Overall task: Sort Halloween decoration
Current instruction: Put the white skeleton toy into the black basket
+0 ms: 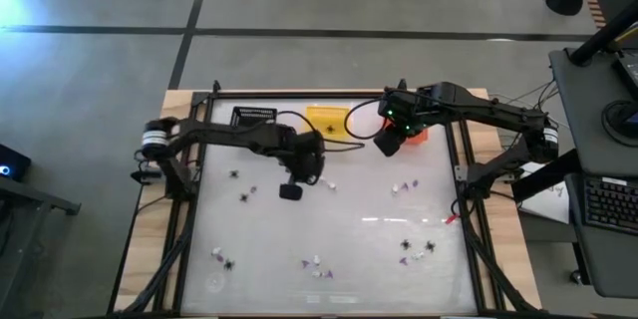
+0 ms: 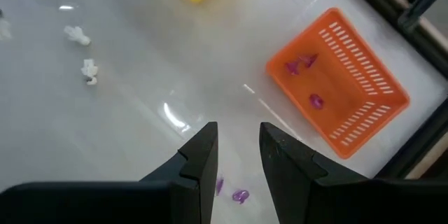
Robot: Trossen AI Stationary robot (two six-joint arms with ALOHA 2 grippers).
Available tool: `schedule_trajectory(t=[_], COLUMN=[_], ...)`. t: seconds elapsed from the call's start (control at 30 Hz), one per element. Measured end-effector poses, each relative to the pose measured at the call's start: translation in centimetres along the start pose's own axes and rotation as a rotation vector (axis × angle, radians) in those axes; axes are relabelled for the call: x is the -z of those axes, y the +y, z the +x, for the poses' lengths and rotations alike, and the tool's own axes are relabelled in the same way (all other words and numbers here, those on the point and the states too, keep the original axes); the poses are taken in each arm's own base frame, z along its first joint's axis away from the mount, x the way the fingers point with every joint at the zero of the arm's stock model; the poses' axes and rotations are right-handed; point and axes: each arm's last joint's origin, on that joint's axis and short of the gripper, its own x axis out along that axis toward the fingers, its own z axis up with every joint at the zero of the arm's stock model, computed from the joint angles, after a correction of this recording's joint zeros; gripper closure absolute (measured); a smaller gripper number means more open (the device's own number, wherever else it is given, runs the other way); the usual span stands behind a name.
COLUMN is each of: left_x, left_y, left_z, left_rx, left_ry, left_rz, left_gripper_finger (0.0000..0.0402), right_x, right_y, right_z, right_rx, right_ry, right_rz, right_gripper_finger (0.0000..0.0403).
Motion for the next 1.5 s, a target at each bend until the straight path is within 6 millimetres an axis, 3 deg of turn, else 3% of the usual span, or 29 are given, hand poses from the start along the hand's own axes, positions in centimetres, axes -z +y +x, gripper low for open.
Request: schedule_trajectory(t=[0.33,0.53,1.0,1.2,1.5], left_x=[5.4,8.8,16.7,18.2,18.7], left_y=[1.4,2.6,7.1,8.9,9.3], left_z=[-3.9,-5.2,-6.5,-7.1,-7.1], left_rx=[-0.106,-0.22,-0.375,-0.403,-0.398], left_ry=[0.019,0.049,0.151,0.16,0.179], left_rz=[-0.191,-0.304,-0.626,-0.697,-0.639], left_gripper_finger=[0.04,0.04,0.04,0.04,0.0385], right_x=[0.0,-0.1,-0.1,-0.3,-0.3], right_y=[0.0,0.0,0.1,0.2,0.2], right_z=[0.0,0.1,0.1,0.1,0.1], right_rx=[0.001,-0.002,-0.005,-0.012,-0.015], right_ry=[-0.005,-0.008,-0.013,-0.025,-0.028], right_rz=[-0.017,-0.064,-0.066,-0.056,0.002], right_gripper_finger=[0.0303,0.0303,0.0303,0.0303,0.0303])
